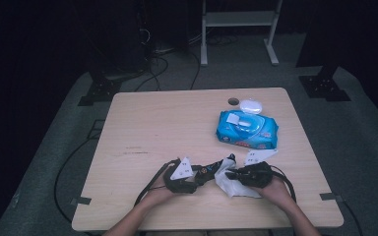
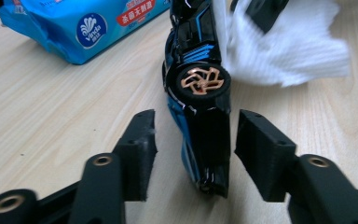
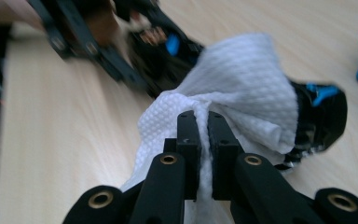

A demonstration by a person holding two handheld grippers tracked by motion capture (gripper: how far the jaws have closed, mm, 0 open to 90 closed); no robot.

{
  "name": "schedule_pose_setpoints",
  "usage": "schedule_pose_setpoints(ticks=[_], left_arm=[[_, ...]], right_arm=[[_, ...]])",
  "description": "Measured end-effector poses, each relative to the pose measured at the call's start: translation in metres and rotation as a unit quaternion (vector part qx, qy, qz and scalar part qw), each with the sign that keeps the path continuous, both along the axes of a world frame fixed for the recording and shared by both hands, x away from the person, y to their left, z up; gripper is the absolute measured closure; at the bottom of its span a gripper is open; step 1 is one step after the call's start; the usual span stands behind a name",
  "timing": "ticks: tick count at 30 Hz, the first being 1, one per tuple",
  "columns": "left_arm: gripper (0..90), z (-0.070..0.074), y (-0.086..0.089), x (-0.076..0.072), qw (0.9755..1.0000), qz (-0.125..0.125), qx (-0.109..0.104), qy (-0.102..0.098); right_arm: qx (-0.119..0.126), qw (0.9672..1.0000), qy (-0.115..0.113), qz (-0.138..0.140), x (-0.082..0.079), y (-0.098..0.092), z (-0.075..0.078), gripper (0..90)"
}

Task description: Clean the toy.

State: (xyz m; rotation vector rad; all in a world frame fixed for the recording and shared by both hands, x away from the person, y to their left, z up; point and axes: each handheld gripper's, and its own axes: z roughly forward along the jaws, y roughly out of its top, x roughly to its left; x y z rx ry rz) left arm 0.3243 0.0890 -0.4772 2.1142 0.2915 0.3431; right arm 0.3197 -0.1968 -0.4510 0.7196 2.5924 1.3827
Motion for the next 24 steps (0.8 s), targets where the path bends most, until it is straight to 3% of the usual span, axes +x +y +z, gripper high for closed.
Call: schedule_pose_setpoints(ticks=[2, 5, 8, 10, 11, 16, 18, 24], left_arm=[[42.7, 0.000, 0.000, 0.001, 1.0000, 0.000, 0.000, 0.004], [40.3, -0.001, 0.000, 0.003, 1.0000, -0.001, 0.001, 0.006], [39.0, -0.001, 0.000, 0.004, 0.9999, 0.001, -0.005, 0.009], [46.9, -0.001, 0.000, 0.004, 0.9999, 0.000, -0.007, 0.010], [50.9, -0.001, 0.000, 0.002, 1.0000, 0.000, 0.006, 0.001], [60.9, -0.001, 0.000, 0.003, 1.0000, -0.002, 0.006, 0.006], [64.6, -0.001, 0.000, 0.001, 1.0000, 0.001, 0.008, -0.001], [68.5, 0.001, 0.003, 0.004, 1.0000, 0.007, 0.002, 0.004]], right_arm=[[0.012, 0.9999, 0.001, 0.003, -0.001, 0.000, 0.004, 84.6], [0.038, 0.9991, -0.017, 0.005, -0.005, 0.002, 0.020, 84.6], [0.038, 0.9990, -0.023, 0.003, -0.005, 0.007, 0.028, 84.6], [0.034, 0.9990, -0.029, 0.001, -0.004, 0.017, 0.032, 84.6], [0.027, 0.9991, -0.034, 0.001, -0.001, 0.028, 0.034, 84.6], [0.015, 0.9994, -0.032, 0.004, 0.006, 0.052, 0.033, 84.6], [0.016, 0.9995, -0.029, 0.001, 0.011, 0.066, 0.029, 84.5], [0.017, 0.9995, -0.025, -0.009, 0.014, 0.069, 0.020, 84.1]])
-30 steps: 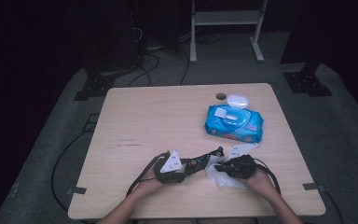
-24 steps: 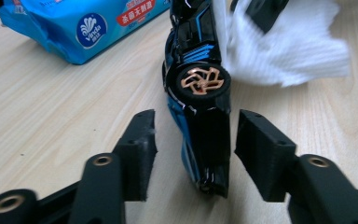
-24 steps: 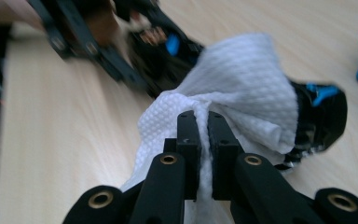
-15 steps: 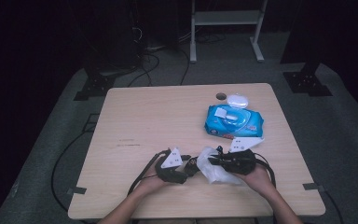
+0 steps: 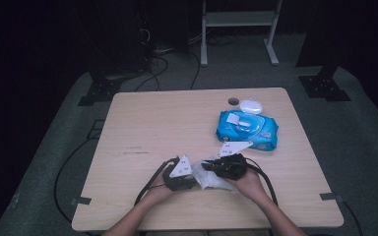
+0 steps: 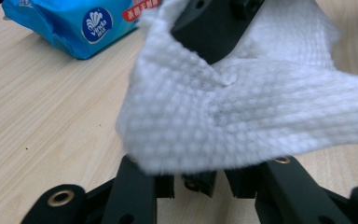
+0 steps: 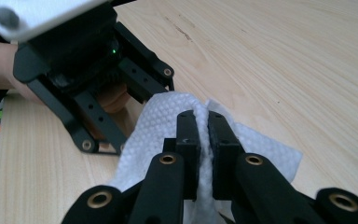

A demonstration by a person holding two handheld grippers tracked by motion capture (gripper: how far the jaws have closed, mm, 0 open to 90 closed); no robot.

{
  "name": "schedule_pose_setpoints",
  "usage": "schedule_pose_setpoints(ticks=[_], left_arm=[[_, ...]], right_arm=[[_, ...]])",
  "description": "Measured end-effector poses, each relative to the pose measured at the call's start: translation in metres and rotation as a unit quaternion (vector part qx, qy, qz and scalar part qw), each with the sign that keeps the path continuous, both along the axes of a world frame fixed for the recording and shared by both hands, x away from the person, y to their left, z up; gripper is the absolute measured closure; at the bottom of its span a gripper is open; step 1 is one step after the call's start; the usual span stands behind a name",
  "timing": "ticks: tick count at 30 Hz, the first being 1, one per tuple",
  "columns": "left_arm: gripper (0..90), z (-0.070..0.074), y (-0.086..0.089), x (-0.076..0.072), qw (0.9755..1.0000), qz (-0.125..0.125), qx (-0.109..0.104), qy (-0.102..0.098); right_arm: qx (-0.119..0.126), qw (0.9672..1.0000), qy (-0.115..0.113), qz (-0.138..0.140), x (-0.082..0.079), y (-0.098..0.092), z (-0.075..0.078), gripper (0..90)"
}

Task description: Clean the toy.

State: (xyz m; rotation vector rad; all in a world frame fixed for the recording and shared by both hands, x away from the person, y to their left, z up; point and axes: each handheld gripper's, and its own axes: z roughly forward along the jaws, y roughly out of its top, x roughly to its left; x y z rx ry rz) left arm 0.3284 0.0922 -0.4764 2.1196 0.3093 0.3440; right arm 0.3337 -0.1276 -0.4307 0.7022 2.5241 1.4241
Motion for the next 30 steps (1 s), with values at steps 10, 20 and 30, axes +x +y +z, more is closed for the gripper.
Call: schedule_pose_setpoints(ticks=[10, 20, 30], left_arm=[[70.2, 0.001, 0.000, 0.000, 1.0000, 0.001, -0.005, -0.003], [71.6, 0.003, 0.003, -0.001, 0.9999, 0.005, -0.012, -0.007], [72.3, 0.004, 0.003, 0.000, 0.9998, 0.006, -0.016, -0.007]], right_arm=[[-0.008, 0.9986, -0.012, -0.052, 0.002, -0.024, 0.001, 84.6], [-0.014, 0.9992, -0.022, -0.030, 0.001, -0.004, 0.002, 84.6], [-0.022, 0.9965, -0.024, -0.077, 0.004, -0.027, 0.001, 85.0]])
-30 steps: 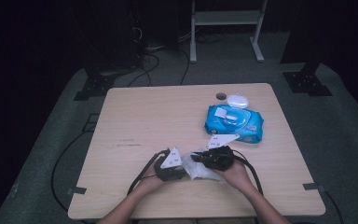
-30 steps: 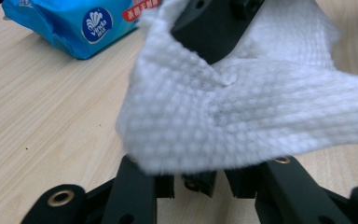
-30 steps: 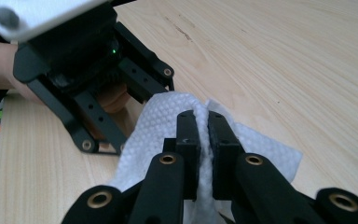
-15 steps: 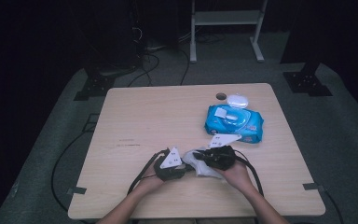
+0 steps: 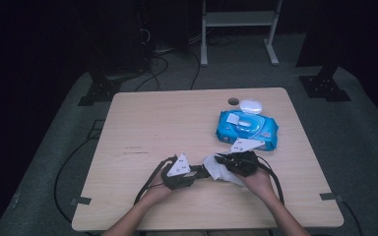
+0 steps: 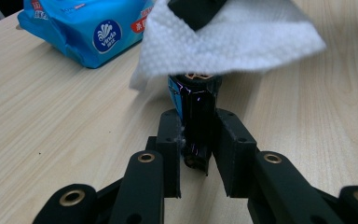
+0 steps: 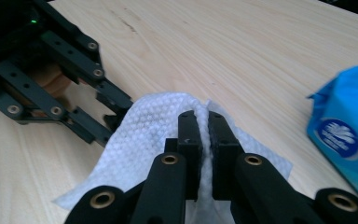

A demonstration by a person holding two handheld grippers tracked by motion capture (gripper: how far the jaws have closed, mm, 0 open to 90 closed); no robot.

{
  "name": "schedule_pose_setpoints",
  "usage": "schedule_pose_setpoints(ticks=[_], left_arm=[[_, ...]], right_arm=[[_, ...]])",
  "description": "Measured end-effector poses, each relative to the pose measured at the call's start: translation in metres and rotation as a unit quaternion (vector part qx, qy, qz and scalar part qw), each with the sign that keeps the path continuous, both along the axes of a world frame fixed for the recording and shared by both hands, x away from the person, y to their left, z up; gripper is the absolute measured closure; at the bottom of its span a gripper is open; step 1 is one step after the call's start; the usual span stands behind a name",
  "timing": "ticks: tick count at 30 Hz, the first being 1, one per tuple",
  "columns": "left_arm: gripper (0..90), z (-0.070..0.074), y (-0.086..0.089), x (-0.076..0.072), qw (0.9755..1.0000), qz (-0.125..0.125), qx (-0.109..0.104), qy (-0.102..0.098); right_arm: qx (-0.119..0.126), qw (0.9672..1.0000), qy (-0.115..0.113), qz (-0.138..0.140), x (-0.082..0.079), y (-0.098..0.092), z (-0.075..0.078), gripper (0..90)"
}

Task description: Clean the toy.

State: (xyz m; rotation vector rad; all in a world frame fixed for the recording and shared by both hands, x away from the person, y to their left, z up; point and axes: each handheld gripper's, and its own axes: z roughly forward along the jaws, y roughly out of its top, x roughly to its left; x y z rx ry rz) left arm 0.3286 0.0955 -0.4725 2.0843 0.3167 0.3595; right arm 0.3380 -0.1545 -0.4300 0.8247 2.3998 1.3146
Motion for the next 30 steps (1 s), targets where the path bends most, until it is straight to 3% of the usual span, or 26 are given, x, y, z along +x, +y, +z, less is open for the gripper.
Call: schedule_pose_setpoints(ticks=[4, 5, 8, 11, 15, 18, 21, 23, 24, 26, 30], left_arm=[[72.4, 0.000, 0.001, 0.000, 1.0000, 0.000, 0.000, 0.000], [72.6, 0.000, 0.001, 0.000, 1.0000, 0.000, -0.001, -0.001], [72.6, 0.000, 0.002, 0.000, 1.0000, 0.000, 0.001, -0.001], [72.6, 0.000, 0.001, 0.000, 1.0000, 0.001, 0.000, 0.000], [72.6, 0.000, 0.001, 0.000, 1.0000, 0.001, 0.000, -0.001], [72.5, 0.000, 0.001, 0.000, 1.0000, 0.001, 0.000, -0.001], [72.5, 0.000, 0.001, 0.000, 1.0000, 0.001, -0.001, 0.000], [72.6, 0.001, 0.003, 0.001, 1.0000, 0.000, 0.001, 0.003], [72.6, 0.001, 0.003, 0.001, 1.0000, 0.000, 0.001, 0.003], [72.7, 0.002, 0.005, 0.001, 1.0000, -0.002, 0.006, 0.002], [73.2, 0.003, 0.008, 0.001, 1.0000, -0.004, 0.004, 0.004]], right_arm=[[0.011, 0.9997, 0.002, 0.020, -0.003, 0.013, 0.000, 84.8], [0.003, 0.9998, -0.008, 0.020, -0.004, 0.015, 0.000, 84.8], [0.002, 0.9997, -0.005, 0.023, -0.003, 0.013, 0.000, 84.9], [-0.010, 0.9999, -0.010, 0.009, -0.001, 0.004, 0.001, 84.9], [-0.023, 0.9992, -0.018, -0.029, 0.002, -0.019, 0.002, 84.9], [-0.013, 0.9992, -0.014, -0.034, 0.003, -0.024, 0.001, 85.0], [-0.012, 0.9994, -0.014, -0.028, 0.001, -0.018, 0.001, 84.9], [0.001, 0.9999, -0.010, -0.002, -0.001, -0.004, 0.000, 84.8], [0.001, 0.9999, -0.010, -0.002, -0.001, -0.004, 0.000, 84.8], [-0.021, 0.9993, -0.029, 0.013, -0.004, 0.005, 0.000, 84.6], [-0.028, 0.9991, -0.031, 0.002, -0.002, -0.001, 0.001, 84.5]])
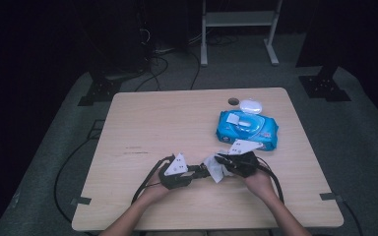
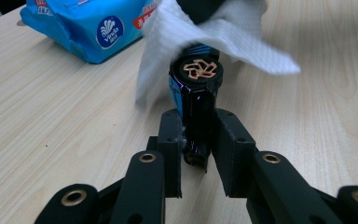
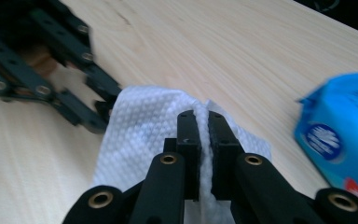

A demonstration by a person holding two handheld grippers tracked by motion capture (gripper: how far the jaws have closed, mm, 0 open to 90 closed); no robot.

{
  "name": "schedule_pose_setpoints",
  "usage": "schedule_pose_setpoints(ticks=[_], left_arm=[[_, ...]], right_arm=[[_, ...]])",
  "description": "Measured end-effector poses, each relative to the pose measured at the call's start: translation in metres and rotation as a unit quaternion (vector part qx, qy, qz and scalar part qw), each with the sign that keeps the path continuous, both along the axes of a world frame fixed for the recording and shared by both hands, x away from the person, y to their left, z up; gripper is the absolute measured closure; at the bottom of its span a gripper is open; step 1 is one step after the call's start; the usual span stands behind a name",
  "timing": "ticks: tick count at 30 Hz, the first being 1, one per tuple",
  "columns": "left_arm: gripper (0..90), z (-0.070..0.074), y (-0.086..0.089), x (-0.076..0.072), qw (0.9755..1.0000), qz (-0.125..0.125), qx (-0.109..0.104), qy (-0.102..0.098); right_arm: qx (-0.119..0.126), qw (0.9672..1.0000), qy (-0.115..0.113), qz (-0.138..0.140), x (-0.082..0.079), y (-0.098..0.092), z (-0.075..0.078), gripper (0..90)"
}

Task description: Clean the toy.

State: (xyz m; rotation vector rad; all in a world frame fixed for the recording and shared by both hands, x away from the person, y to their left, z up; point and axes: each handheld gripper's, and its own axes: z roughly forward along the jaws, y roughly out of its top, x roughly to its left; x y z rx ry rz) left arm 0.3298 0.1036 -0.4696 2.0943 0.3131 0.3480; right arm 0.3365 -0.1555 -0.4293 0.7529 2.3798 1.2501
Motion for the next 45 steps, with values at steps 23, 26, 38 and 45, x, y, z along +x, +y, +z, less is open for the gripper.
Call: schedule_pose_setpoints(ticks=[23, 26, 38, 45], left_arm=[[60.4, 0.000, -0.006, 0.002, 0.9999, -0.004, 0.015, 0.004], [62.9, 0.001, -0.003, 0.003, 0.9999, -0.004, 0.007, 0.006], [62.9, 0.002, 0.001, 0.003, 0.9999, -0.002, 0.010, 0.004], [62.9, 0.002, 0.002, 0.003, 1.0000, 0.000, 0.008, 0.004]], right_arm=[[0.032, 0.9991, 0.014, 0.023, -0.005, 0.015, -0.004, 85.2], [0.025, 0.9997, 0.002, 0.000, -0.003, 0.005, -0.003, 85.3], [0.034, 0.9994, 0.002, 0.000, -0.005, 0.002, -0.005, 85.1], [0.024, 0.9990, 0.003, -0.039, 0.000, -0.014, -0.006, 85.3]])
